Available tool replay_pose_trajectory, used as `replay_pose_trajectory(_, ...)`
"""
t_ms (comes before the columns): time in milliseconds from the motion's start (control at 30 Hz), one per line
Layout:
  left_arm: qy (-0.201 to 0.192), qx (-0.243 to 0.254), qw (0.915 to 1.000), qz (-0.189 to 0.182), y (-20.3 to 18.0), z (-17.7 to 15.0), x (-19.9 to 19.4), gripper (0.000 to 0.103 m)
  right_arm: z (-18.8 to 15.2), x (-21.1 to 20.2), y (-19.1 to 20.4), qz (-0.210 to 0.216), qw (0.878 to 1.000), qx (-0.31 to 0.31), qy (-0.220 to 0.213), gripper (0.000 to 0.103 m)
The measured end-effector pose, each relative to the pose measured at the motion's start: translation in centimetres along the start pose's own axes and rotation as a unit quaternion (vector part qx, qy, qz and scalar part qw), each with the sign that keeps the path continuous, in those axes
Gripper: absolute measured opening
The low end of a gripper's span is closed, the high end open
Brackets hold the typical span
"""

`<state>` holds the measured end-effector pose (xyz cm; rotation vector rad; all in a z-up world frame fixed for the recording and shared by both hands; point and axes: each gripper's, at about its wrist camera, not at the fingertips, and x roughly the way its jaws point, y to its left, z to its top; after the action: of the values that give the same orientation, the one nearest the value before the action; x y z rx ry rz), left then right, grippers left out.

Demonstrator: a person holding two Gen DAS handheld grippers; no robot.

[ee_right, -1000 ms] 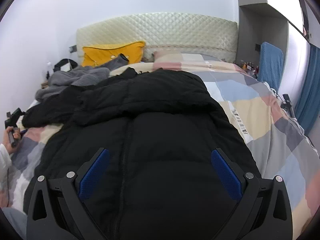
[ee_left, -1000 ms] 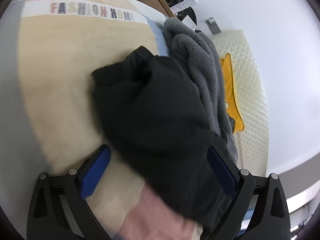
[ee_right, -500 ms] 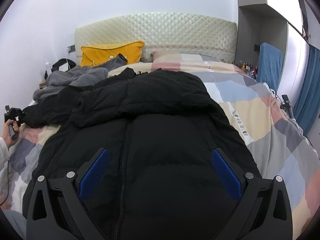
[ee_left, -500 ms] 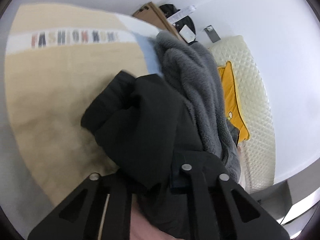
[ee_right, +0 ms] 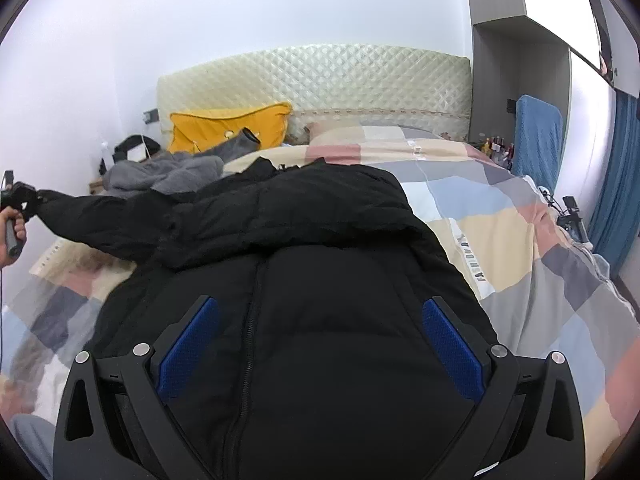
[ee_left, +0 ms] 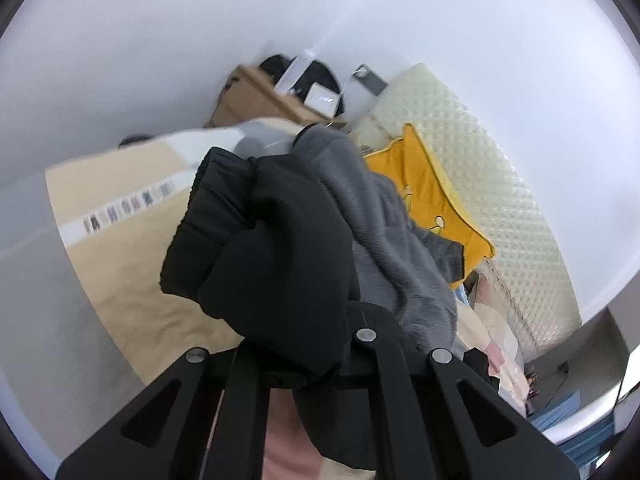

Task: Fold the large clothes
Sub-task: 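Lift the sleeve with the left tool and fold it across the jacket body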

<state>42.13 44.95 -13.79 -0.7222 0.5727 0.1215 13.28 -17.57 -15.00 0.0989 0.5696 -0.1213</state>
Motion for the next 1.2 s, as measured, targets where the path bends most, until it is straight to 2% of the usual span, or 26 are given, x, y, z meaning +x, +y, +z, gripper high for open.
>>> replay_pose_trajectory(233,-0.014,0.071,0.9974,0.003,-7.8,0.1,-4.0,0.005,0.5,-1.6,-0.6,0.031,0.999,-0.008,-0.01,0.102)
replay_pose_trajectory(400,-0.021,0.139,0.99,0.009,-13.7,-2.3,-6.3,0.005,0.9,-2.0,-1.7,0.041,0.999,-0.023,-0.018,0.102)
replay_pose_trajectory(567,-0.028,0.16,0.9865,-0.02,-18.8,-4.4,-8.6,0.005,1.4,-2.6,-3.8,0.041,0.998,-0.025,-0.027,0.102)
replay_pose_trajectory(767,-0.033,0.225,0.9729,-0.042,-26.4,-7.0,-10.6,0.005,1.7,-4.1,-6.9,0.056,0.997,-0.002,-0.044,0.103)
replay_pose_trajectory(1000,-0.025,0.266,0.962,-0.058,-34.5,-11.4,-10.9,0.005,2.4,-4.2,-9.6,0.045,0.997,-0.017,-0.053,0.103)
replay_pose_trajectory(1100,-0.018,0.285,0.9552,-0.076,-37.8,-14.5,-10.1,0.005,2.6,-4.0,-11.2,0.03,0.998,-0.025,-0.056,0.103)
replay_pose_trajectory(1200,-0.003,0.307,0.9477,-0.088,-41.2,-18.6,-8.9,0.005,2.4,-3.6,-12.6,0.034,0.998,-0.006,-0.058,0.103)
